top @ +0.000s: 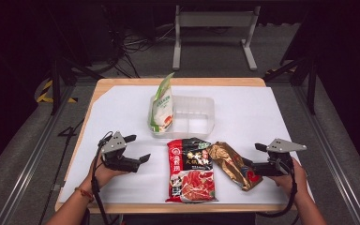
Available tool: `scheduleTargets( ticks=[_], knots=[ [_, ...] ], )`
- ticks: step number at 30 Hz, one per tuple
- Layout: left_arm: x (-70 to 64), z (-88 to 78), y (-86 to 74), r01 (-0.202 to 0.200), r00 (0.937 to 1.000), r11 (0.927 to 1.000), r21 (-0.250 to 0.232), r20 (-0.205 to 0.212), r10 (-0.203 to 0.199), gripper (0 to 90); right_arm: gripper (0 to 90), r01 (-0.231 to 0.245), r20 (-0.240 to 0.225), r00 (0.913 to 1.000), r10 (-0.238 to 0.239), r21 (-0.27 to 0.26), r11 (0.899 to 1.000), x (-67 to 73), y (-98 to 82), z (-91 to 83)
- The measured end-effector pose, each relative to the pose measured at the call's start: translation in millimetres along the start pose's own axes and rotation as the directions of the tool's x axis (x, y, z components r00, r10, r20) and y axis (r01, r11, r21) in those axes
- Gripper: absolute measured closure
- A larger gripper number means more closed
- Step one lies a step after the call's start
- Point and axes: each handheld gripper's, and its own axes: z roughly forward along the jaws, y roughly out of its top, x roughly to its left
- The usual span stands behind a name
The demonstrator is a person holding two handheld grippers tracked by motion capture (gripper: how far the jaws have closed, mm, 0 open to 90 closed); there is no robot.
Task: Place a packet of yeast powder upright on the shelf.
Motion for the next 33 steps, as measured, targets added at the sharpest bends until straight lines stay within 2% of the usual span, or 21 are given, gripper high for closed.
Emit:
scheduleTargets(
  ticks=[2, 4, 5, 8, 11, 14, 15, 17, 18, 20, 22, 24, 26, 27, 28, 29, 32, 33],
  knots=[
    [-3.8, 3.6, 0.8, -0.016, 0.9986, 0.9997, 0.017, 0.051, 0.015, 17.6, 22.5, 0.01, -0.005, 0.9999, -0.01, 0.002, 1.0, 1.2, 0.4, 0.9],
    [-6.7, 6.1, 1.7, -0.022, 0.9986, 0.9993, 0.029, 0.048, 0.021, 18.7, 23.6, 0.005, -0.018, 0.9998, -0.005, 0.001, 1.0, 1.5, 0.5, 1.2],
    [-9.3, 8.0, 1.8, -0.031, 0.9966, 0.9992, 0.027, 0.077, 0.029, 22.4, 24.3, 0.007, -0.026, 0.9996, -0.007, 0.0, 1.0, 1.9, 0.6, 1.1],
    [-12.2, 11.9, 2.3, -0.038, 0.9956, 0.9984, 0.042, 0.087, 0.035, 23.8, 25.9, 0.005, -0.048, 0.9988, -0.005, -0.005, 1.0, 3.1, 1.9, 1.3],
    [-12.5, 12.0, 1.6, -0.045, 0.9959, 0.9975, 0.054, 0.081, 0.041, 24.0, 27.6, 0.01, -0.059, 0.9982, -0.01, -0.002, 1.0, 4.7, 3.5, 2.2],
    [-6.8, 6.6, -3.0, -0.04, 0.9982, 0.9978, 0.054, 0.047, 0.037, 23.8, 28.9, 0.03, -0.07, 0.9971, -0.029, 0.005, 1.0, 9.8, 7.0, 5.1],
    [-6.8, 6.6, -3.0, -0.04, 0.9982, 0.9978, 0.054, 0.047, 0.037, 24.3, 28.9, 0.03, -0.07, 0.9971, -0.029, 0.005, 1.0, 9.8, 7.0, 5.1],
    [-2.9, 2.0, -4.8, -0.026, 0.998, 0.9983, 0.053, 0.058, 0.023, 27.6, 29.8, 0.034, -0.082, 0.9961, -0.034, 0.008, 0.999, 11.9, 9.5, 7.0],
    [-1.4, -0.6, -5.3, -0.028, 0.9984, 0.9981, 0.055, 0.05, 0.025, 28.7, 31.1, 0.027, -0.097, 0.9949, -0.026, 0.009, 1.0, 13.5, 12.5, 7.9],
    [0.6, -6.1, -6.5, -0.026, 0.9988, 0.9979, 0.059, 0.042, 0.024, 28.7, 31.6, 0.032, -0.098, 0.9947, -0.031, 0.01, 0.999, 14.5, 14.1, 8.2],
    [1.3, -17.8, -15.5, -0.029, 0.9994, 0.9974, 0.066, 0.022, 0.028, 29.5, 32.8, 0.057, -0.107, 0.9928, -0.054, 0.018, 0.998, 19.1, 23.4, 9.7],
    [1.4, -22.6, -19.9, -0.019, 0.9998, 0.9974, 0.069, 0.012, 0.019, 29.3, 33.0, 0.071, -0.108, 0.9918, -0.068, 0.029, 0.997, 20.9, 30.0, 11.7],
    [3.4, -32.3, -27.2, 0.005, 1.0, 0.9991, 0.043, 0.005, -0.005, 29.2, 33.2, 0.067, -0.114, 0.9915, -0.063, 0.036, 0.997, 20.9, 36.3, 15.1],
    [3.4, -32.3, -27.2, 0.005, 1.0, 0.9991, 0.043, 0.005, -0.005, 29.3, 33.2, 0.067, -0.114, 0.9915, -0.063, 0.036, 0.997, 20.9, 36.3, 15.1],
    [5.6, -35.6, -27.9, 0.036, 0.9994, 0.9992, 0.017, -0.003, -0.036, 29.3, 33.0, 0.079, -0.121, 0.99, -0.072, 0.053, 0.995, 20.5, 42.1, 20.1],
    [5.9, -36.1, -27.0, 0.041, 0.9992, 0.9991, 0.006, -0.001, -0.041, 29.3, 32.9, 0.098, -0.119, 0.9888, -0.09, 0.068, 0.993, 20.3, 45.3, 23.3],
    [3.4, -35.4, -24.1, 0.036, 0.9994, 0.9994, -0.003, -0.003, -0.036, 29.2, 31.2, 0.094, -0.153, 0.9852, -0.077, 0.108, 0.99, 19.0, 53.1, 35.0],
    [3.4, -35.4, -24.1, 0.036, 0.9994, 0.9994, -0.003, -0.003, -0.036, 29.2, 31.1, 0.112, -0.151, 0.9842, -0.093, 0.124, 0.986, 20.3, 56.1, 40.3]
  ],
)
